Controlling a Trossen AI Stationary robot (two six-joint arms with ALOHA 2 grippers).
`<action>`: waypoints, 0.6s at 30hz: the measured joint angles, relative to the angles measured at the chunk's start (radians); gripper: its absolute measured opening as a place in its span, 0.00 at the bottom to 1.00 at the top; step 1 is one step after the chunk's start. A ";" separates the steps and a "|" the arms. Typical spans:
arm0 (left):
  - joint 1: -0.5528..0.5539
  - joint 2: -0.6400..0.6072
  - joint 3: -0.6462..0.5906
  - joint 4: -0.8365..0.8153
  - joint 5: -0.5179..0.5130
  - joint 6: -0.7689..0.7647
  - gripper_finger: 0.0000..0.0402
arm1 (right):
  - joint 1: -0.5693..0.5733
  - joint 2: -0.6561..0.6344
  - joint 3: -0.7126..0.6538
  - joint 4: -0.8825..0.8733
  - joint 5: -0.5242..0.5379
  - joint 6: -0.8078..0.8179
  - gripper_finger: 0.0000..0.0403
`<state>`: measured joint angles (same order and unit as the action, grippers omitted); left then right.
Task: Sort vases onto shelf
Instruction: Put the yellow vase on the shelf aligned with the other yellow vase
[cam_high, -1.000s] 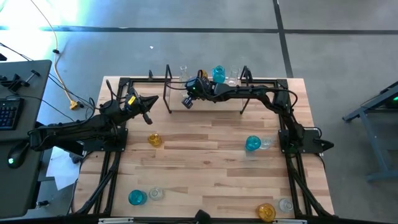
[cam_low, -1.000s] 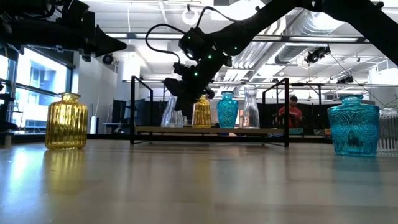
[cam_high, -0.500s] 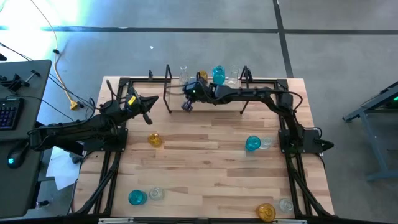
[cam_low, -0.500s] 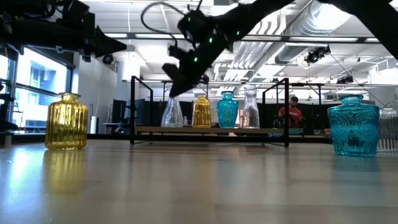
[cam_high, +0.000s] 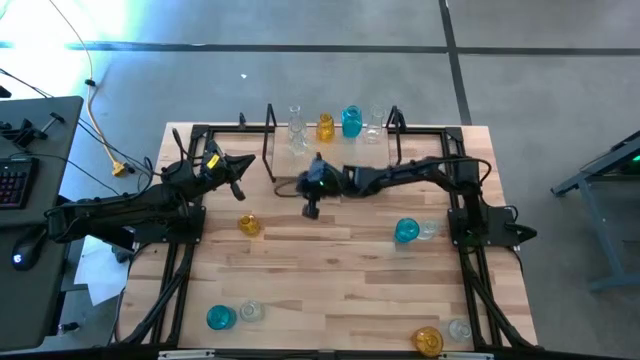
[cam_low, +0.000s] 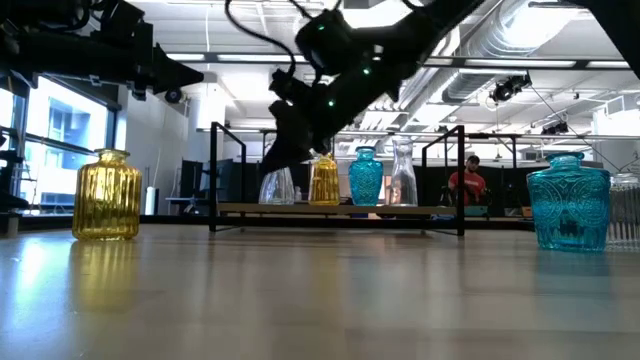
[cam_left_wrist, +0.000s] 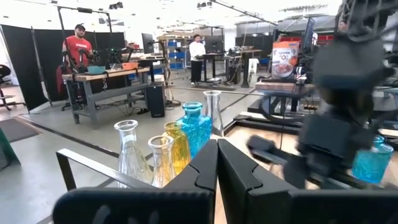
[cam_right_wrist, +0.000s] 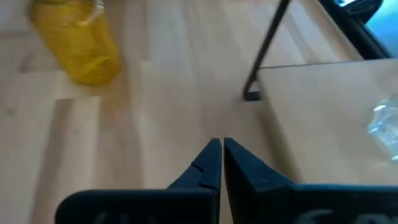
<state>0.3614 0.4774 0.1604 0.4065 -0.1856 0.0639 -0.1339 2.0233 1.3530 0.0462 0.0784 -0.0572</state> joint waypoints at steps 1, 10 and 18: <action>0.000 0.000 0.000 0.000 0.000 0.000 0.00 | 0.010 -0.011 -0.032 0.053 0.001 0.019 0.00; 0.000 0.000 0.000 -0.003 0.000 0.000 0.00 | 0.125 -0.184 -0.166 0.048 0.113 0.125 0.00; 0.000 0.000 0.000 -0.013 0.000 0.011 0.00 | 0.218 -0.349 -0.167 -0.171 0.192 0.265 0.01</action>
<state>0.3611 0.4774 0.1604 0.3938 -0.1856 0.0748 0.0844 1.6744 1.1862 -0.1251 0.2706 0.2077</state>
